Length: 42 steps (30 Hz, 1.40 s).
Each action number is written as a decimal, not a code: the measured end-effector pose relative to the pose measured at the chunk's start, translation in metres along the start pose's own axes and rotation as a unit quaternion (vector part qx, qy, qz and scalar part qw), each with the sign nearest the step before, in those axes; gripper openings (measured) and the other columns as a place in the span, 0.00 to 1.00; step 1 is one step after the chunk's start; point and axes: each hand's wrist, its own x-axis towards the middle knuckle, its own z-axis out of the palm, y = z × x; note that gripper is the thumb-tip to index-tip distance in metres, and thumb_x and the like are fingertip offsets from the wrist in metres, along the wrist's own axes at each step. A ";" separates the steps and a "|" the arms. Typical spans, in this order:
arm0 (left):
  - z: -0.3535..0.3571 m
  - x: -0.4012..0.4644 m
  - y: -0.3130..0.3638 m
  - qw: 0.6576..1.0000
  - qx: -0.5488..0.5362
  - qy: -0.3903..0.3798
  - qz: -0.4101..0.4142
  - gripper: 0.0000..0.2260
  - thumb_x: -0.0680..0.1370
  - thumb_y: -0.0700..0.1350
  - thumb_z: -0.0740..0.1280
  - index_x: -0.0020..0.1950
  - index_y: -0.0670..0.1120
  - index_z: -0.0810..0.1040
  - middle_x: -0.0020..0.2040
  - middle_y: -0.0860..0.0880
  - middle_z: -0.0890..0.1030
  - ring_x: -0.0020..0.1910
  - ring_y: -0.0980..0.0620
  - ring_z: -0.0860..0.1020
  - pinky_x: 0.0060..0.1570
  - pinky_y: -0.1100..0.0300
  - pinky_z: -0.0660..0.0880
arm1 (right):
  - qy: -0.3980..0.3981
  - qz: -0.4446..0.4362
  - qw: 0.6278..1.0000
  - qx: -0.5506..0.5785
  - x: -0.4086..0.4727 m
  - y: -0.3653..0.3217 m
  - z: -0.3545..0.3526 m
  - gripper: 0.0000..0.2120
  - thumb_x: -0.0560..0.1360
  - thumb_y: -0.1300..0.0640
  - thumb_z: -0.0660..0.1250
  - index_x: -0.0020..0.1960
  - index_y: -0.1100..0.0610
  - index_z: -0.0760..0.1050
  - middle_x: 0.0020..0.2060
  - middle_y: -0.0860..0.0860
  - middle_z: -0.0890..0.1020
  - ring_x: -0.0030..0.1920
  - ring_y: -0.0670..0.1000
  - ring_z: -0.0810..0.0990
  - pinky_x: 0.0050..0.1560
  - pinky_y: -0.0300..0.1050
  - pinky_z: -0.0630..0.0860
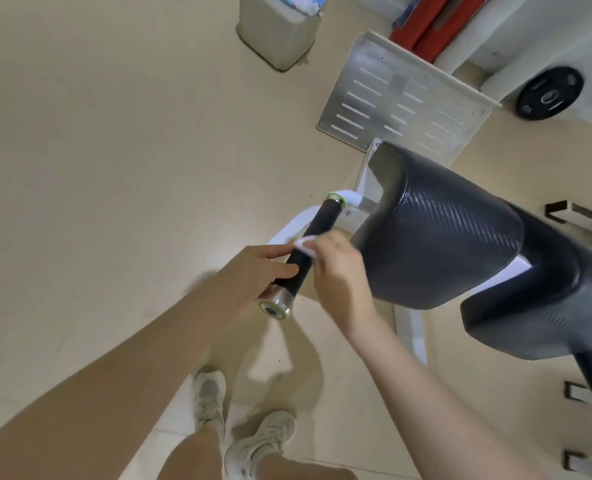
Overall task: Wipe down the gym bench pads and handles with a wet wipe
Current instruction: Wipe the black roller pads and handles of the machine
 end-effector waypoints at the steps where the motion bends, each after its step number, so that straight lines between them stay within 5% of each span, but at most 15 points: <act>1: 0.001 -0.001 0.003 1.000 -0.008 -0.002 -0.008 0.20 0.75 0.34 0.64 0.63 0.51 0.76 0.50 0.46 0.81 0.39 0.49 0.80 0.35 0.64 0.75 | 0.010 -0.016 0.999 0.036 -0.015 -0.005 -0.002 0.09 0.73 0.67 0.61 0.43 0.63 0.80 0.37 0.54 0.80 0.41 0.43 0.75 0.43 0.29 0.67; 5: -0.002 -0.004 0.006 0.994 -0.076 -0.013 -0.076 0.20 0.75 0.35 0.60 0.63 0.50 0.75 0.55 0.41 0.80 0.44 0.43 0.78 0.40 0.59 0.74 | -0.052 0.018 0.993 0.106 -0.029 -0.004 -0.017 0.07 0.73 0.69 0.66 0.44 0.62 0.82 0.34 0.37 0.73 0.39 0.33 0.74 0.41 0.23 0.66; 8: -0.003 -0.004 0.008 0.988 -0.121 -0.004 -0.095 0.16 0.76 0.43 0.58 0.62 0.46 0.77 0.46 0.41 0.78 0.40 0.44 0.76 0.37 0.59 0.72 | 0.010 -0.001 0.998 0.057 -0.001 0.000 -0.026 0.06 0.73 0.66 0.65 0.44 0.63 0.81 0.36 0.49 0.78 0.39 0.40 0.73 0.42 0.26 0.65; 10: -0.003 -0.003 0.013 0.991 -0.087 0.003 -0.099 0.17 0.76 0.47 0.54 0.60 0.46 0.77 0.42 0.44 0.77 0.36 0.48 0.75 0.35 0.59 0.69 | -0.019 0.018 1.000 0.012 0.027 -0.001 -0.026 0.11 0.74 0.70 0.60 0.52 0.63 0.78 0.46 0.59 0.76 0.46 0.51 0.73 0.44 0.31 0.63; 15: -0.001 0.000 0.017 0.995 -0.027 0.025 -0.092 0.21 0.81 0.50 0.47 0.57 0.47 0.78 0.41 0.47 0.77 0.37 0.50 0.73 0.40 0.57 0.68 | -0.126 0.027 0.969 -0.209 0.067 0.006 -0.013 0.15 0.76 0.69 0.54 0.59 0.59 0.71 0.59 0.56 0.70 0.60 0.58 0.68 0.53 0.46 0.69; 23: -0.017 0.010 0.013 0.982 0.025 0.156 -0.103 0.20 0.82 0.51 0.50 0.41 0.44 0.76 0.38 0.48 0.77 0.34 0.51 0.73 0.37 0.62 0.67 | -0.291 -0.104 0.938 -0.155 0.029 -0.013 -0.021 0.17 0.73 0.69 0.60 0.60 0.58 0.73 0.59 0.54 0.71 0.55 0.57 0.73 0.58 0.46 0.69; 27: -0.020 0.019 0.026 0.982 0.011 0.143 -0.121 0.20 0.82 0.51 0.50 0.40 0.44 0.74 0.37 0.47 0.76 0.32 0.51 0.71 0.34 0.62 0.65 | -0.348 -0.094 0.927 -0.100 0.030 -0.018 -0.029 0.16 0.72 0.71 0.61 0.57 0.59 0.76 0.55 0.55 0.73 0.52 0.56 0.76 0.55 0.46 0.73; 30: -0.027 0.031 0.035 0.986 0.022 0.118 -0.120 0.19 0.82 0.51 0.51 0.42 0.44 0.74 0.37 0.47 0.76 0.32 0.51 0.72 0.34 0.62 0.65 | -0.301 -0.082 0.938 -0.149 0.053 -0.005 -0.029 0.17 0.72 0.71 0.58 0.56 0.58 0.76 0.55 0.54 0.74 0.55 0.55 0.74 0.56 0.44 0.71; 34: -0.040 0.044 0.046 0.985 0.077 0.098 -0.116 0.16 0.82 0.51 0.52 0.45 0.45 0.75 0.38 0.49 0.78 0.33 0.52 0.73 0.37 0.62 0.67 | -0.285 0.064 0.916 -0.275 0.099 0.002 -0.032 0.12 0.69 0.73 0.48 0.36 0.61 0.65 0.42 0.57 0.69 0.51 0.54 0.71 0.46 0.41 0.66; 37: -0.046 0.053 0.055 0.982 0.112 0.078 -0.132 0.16 0.81 0.51 0.52 0.43 0.46 0.74 0.37 0.49 0.77 0.32 0.53 0.72 0.35 0.63 0.66 | -0.305 0.026 0.897 -0.320 0.125 0.016 -0.014 0.10 0.77 0.68 0.54 0.52 0.65 0.72 0.52 0.60 0.73 0.54 0.59 0.74 0.36 0.40 0.66; 40: -0.050 0.059 0.061 0.978 0.149 0.050 -0.141 0.16 0.81 0.51 0.52 0.42 0.46 0.73 0.36 0.49 0.77 0.31 0.53 0.71 0.35 0.62 0.65 | -0.339 0.020 0.889 -0.308 0.113 0.001 -0.011 0.15 0.77 0.66 0.55 0.61 0.60 0.71 0.57 0.55 0.75 0.58 0.57 0.74 0.52 0.45 0.72; 42: -0.049 0.058 0.065 0.974 0.170 0.023 -0.146 0.16 0.81 0.52 0.52 0.41 0.46 0.73 0.36 0.49 0.77 0.31 0.53 0.71 0.35 0.62 0.65 | -0.339 0.026 0.916 -0.215 0.085 -0.014 -0.013 0.15 0.76 0.66 0.57 0.60 0.58 0.73 0.57 0.54 0.77 0.58 0.53 0.75 0.54 0.36 0.66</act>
